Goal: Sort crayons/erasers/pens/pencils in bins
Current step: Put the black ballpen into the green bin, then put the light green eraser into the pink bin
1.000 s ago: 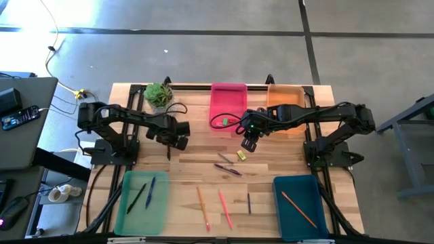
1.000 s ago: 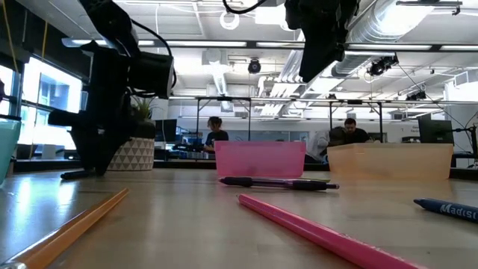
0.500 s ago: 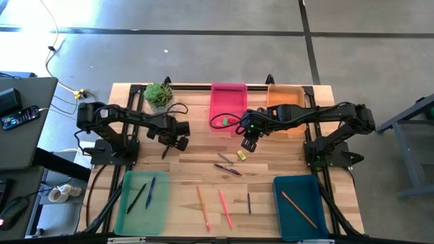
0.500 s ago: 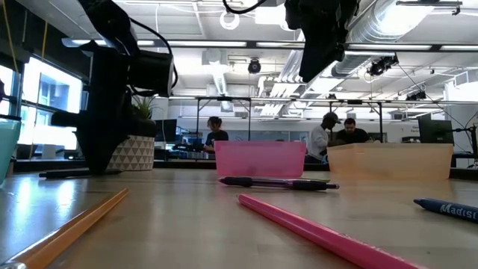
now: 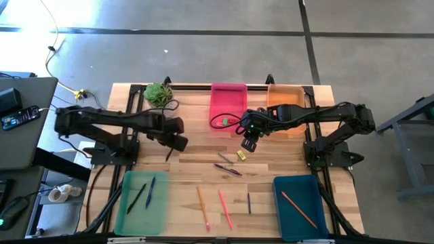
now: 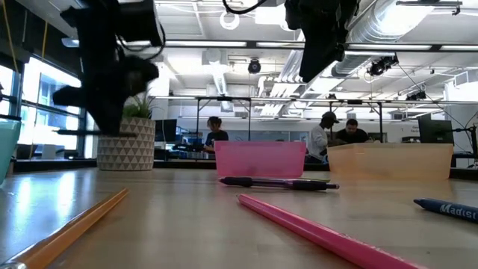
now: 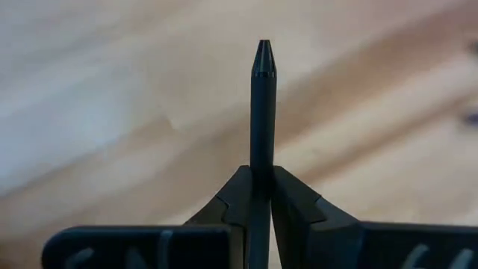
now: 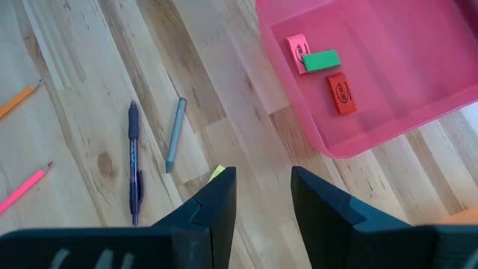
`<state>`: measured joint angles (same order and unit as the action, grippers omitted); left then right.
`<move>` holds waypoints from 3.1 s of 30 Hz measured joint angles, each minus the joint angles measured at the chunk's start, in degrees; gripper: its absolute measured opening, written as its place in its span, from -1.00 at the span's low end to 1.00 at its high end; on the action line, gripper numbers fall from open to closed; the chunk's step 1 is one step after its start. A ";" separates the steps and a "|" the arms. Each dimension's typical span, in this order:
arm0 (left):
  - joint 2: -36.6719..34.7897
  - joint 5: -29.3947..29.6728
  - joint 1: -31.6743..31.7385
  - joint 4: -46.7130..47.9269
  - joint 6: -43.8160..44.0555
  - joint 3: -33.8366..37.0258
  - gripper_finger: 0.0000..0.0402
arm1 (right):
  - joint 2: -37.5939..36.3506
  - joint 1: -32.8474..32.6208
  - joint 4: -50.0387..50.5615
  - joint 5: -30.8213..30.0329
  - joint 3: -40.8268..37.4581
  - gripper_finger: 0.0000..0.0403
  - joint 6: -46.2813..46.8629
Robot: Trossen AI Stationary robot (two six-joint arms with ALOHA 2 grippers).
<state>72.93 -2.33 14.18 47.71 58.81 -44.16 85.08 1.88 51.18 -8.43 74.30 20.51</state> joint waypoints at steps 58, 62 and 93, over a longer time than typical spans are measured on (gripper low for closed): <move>4.14 6.58 -63.00 1.49 46.45 -2.54 -0.63 | 6.33 -0.26 -0.66 3.03 -0.19 -0.40 22.62; 4.14 6.69 -63.00 1.80 46.45 -2.54 -0.51 | 9.08 -1.26 -0.47 3.00 -0.19 -0.40 24.04; -17.29 29.85 -62.93 1.85 35.01 -2.54 -0.55 | 23.28 -3.43 -2.11 8.96 -0.18 -0.02 20.81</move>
<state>55.64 27.52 -48.75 49.56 93.82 -46.70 108.36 -1.54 49.06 0.54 74.12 41.33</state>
